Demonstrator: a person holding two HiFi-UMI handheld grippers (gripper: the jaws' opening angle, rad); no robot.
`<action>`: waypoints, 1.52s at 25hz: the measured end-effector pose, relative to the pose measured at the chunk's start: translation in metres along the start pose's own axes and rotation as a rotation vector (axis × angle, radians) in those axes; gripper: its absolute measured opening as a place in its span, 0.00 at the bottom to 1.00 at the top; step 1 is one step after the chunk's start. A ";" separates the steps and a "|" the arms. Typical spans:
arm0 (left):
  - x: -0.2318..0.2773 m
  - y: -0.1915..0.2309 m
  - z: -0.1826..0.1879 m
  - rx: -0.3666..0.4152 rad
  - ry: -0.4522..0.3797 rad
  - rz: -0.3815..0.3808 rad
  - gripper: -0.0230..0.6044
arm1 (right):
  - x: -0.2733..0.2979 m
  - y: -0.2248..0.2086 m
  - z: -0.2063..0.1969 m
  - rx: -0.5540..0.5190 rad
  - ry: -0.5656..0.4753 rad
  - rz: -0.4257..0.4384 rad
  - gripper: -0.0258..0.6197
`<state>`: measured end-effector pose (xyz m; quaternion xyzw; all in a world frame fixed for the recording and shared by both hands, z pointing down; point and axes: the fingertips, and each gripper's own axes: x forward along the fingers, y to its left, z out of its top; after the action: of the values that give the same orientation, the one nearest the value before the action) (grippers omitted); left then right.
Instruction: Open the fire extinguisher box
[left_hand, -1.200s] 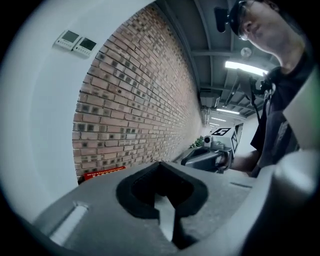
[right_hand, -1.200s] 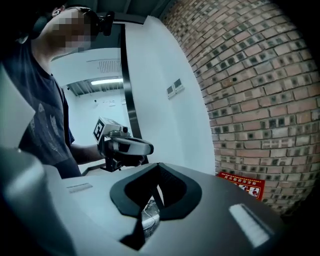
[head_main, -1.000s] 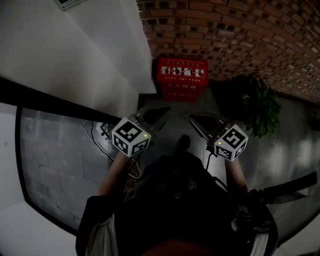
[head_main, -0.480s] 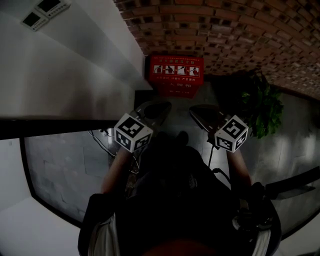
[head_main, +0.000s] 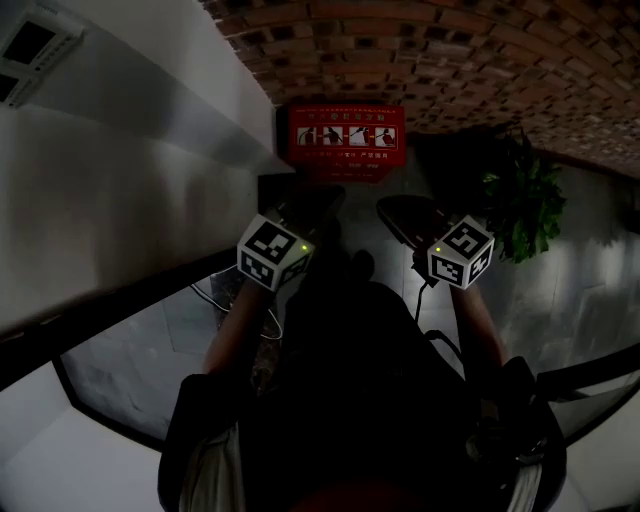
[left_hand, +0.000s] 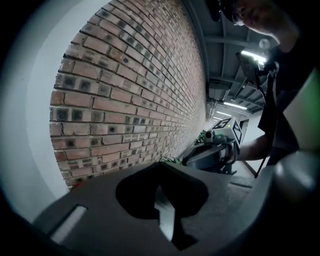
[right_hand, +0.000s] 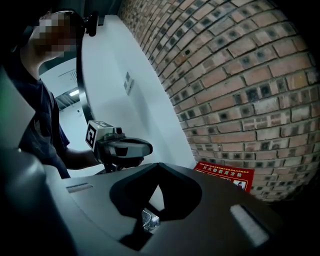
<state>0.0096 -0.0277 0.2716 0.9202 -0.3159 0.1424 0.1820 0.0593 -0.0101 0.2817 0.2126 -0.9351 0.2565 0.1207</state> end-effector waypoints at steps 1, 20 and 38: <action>0.003 0.009 0.001 -0.005 -0.009 -0.005 0.04 | 0.007 -0.005 0.001 0.015 0.004 -0.006 0.04; 0.072 0.141 -0.110 -0.170 0.110 0.140 0.04 | 0.083 -0.106 -0.037 0.238 0.010 -0.163 0.09; 0.128 0.184 -0.227 -0.328 0.315 0.266 0.04 | 0.128 -0.213 -0.168 0.531 0.160 -0.213 0.37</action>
<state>-0.0430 -0.1343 0.5674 0.7952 -0.4207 0.2535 0.3554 0.0646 -0.1294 0.5570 0.3129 -0.7951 0.4941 0.1603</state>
